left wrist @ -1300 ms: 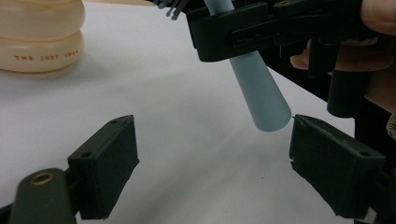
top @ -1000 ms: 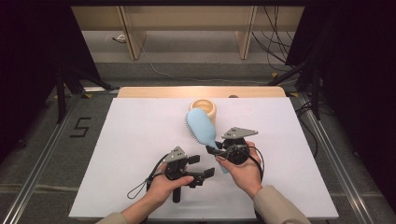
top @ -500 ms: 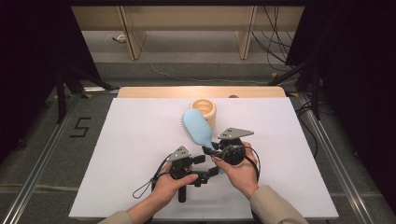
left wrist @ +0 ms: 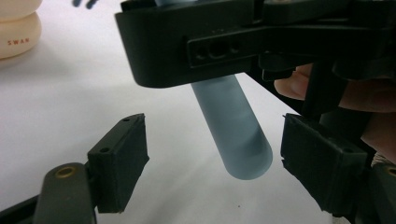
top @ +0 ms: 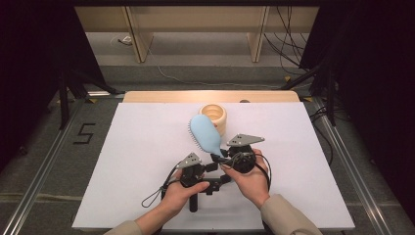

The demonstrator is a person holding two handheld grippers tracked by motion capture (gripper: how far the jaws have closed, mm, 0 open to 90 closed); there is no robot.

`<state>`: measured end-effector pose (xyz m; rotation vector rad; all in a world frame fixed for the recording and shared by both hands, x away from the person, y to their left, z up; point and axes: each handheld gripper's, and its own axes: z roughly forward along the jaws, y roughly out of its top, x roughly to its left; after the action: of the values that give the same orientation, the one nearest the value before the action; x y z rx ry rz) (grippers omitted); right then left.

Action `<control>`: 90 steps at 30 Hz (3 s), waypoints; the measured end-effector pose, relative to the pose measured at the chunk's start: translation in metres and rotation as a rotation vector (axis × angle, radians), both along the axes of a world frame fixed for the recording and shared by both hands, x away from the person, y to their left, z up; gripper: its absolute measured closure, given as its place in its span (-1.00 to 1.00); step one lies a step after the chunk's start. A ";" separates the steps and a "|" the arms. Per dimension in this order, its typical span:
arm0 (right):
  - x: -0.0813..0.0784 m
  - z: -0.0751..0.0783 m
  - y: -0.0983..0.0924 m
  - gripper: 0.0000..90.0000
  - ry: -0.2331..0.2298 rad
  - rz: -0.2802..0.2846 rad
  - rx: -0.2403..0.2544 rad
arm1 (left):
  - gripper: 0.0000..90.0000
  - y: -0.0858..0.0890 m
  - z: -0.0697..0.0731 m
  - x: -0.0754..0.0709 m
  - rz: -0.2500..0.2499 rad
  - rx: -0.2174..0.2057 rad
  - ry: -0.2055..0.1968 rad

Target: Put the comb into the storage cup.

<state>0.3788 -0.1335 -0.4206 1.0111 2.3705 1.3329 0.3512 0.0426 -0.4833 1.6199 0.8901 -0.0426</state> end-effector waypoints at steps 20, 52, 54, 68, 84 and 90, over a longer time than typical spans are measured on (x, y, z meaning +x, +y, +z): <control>0.000 0.000 0.002 0.56 -0.002 0.000 -0.001 | -0.44 -0.007 -0.004 0.003 0.016 -0.004 0.011; 0.000 -0.001 0.003 0.56 -0.007 0.000 0.002 | 0.11 -0.009 -0.006 0.003 0.021 -0.083 0.053; 0.000 -0.001 0.003 0.56 -0.007 0.000 0.001 | 0.18 -0.009 -0.006 0.003 0.016 -0.099 0.057; 0.000 0.000 0.003 0.56 -0.011 0.000 0.009 | 0.42 -0.004 -0.009 0.006 0.015 -0.135 0.088; 0.000 0.003 0.003 0.41 -0.028 -0.004 -0.009 | 0.45 -0.001 -0.010 0.007 0.000 -0.159 0.109; 0.001 0.003 0.003 0.13 -0.020 -0.018 -0.014 | 0.45 -0.001 -0.009 0.007 -0.006 -0.163 0.105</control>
<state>0.3797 -0.1302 -0.4176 1.0081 2.3469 1.3121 0.3586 0.0415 -0.4926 1.4784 0.9377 -0.2010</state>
